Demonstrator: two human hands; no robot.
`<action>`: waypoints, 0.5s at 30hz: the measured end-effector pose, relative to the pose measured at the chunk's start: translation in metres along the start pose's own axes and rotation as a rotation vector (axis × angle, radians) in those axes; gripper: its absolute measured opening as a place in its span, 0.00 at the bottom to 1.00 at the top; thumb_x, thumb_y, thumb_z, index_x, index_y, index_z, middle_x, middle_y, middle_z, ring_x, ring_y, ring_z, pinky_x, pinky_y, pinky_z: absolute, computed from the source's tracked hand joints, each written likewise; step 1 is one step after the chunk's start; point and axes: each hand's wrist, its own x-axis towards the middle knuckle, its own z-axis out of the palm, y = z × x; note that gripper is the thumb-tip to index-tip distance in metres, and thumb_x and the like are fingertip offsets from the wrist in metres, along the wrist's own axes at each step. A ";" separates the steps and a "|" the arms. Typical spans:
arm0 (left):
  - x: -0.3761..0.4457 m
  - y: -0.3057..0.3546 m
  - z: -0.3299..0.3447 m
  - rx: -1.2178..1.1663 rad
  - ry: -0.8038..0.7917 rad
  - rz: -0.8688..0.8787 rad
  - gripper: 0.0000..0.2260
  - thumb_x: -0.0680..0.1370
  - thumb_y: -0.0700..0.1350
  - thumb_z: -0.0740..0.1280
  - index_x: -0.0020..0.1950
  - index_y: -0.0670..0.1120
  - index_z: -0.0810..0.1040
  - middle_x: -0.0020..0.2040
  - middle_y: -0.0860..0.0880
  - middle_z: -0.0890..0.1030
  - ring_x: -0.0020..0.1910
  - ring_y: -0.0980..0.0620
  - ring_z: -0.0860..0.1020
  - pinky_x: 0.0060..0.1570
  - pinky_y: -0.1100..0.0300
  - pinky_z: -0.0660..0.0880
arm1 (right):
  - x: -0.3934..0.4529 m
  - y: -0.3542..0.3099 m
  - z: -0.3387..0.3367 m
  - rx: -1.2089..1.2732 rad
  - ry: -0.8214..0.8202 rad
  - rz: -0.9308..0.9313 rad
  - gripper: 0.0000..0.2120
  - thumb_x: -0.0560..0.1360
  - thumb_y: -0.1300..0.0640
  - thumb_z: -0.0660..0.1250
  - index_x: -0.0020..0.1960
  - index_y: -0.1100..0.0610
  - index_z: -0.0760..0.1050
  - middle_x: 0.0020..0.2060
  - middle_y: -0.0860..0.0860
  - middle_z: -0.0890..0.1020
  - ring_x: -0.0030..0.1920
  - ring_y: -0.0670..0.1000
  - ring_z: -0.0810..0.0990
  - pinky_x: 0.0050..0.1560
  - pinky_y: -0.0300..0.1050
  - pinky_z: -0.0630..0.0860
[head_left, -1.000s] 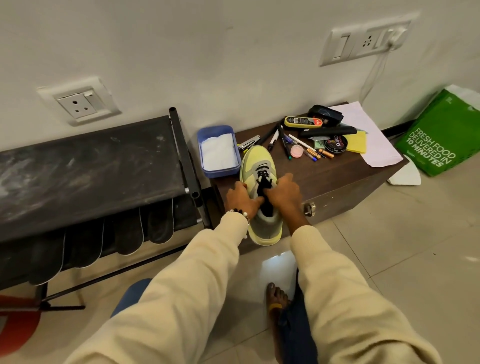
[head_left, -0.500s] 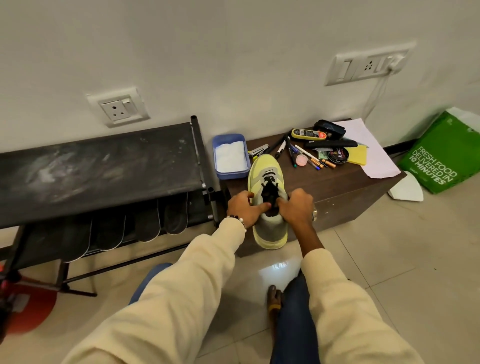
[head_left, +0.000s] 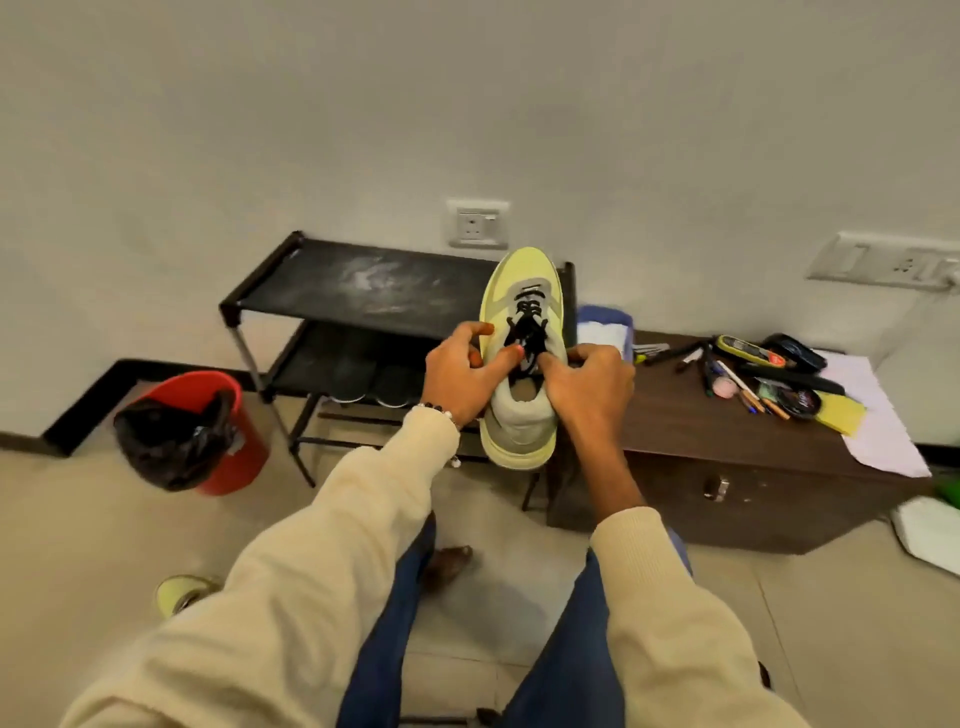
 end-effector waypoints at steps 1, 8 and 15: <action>-0.003 -0.005 -0.020 0.001 0.041 -0.006 0.18 0.74 0.52 0.72 0.60 0.46 0.76 0.35 0.53 0.74 0.33 0.59 0.72 0.35 0.71 0.69 | -0.009 -0.013 0.012 0.022 -0.037 -0.025 0.11 0.69 0.48 0.71 0.42 0.57 0.83 0.37 0.54 0.83 0.40 0.54 0.79 0.39 0.45 0.74; -0.043 -0.080 -0.175 0.076 0.350 -0.133 0.16 0.72 0.53 0.72 0.57 0.49 0.78 0.35 0.48 0.78 0.34 0.52 0.76 0.38 0.57 0.76 | -0.088 -0.100 0.134 0.056 -0.391 -0.175 0.13 0.68 0.50 0.70 0.30 0.57 0.76 0.27 0.52 0.77 0.33 0.52 0.76 0.33 0.41 0.65; -0.085 -0.192 -0.288 0.189 0.549 -0.361 0.16 0.73 0.51 0.72 0.58 0.46 0.78 0.37 0.51 0.75 0.36 0.52 0.74 0.40 0.62 0.70 | -0.173 -0.139 0.282 -0.081 -0.733 -0.336 0.12 0.72 0.51 0.68 0.44 0.62 0.79 0.41 0.57 0.80 0.43 0.56 0.78 0.39 0.46 0.73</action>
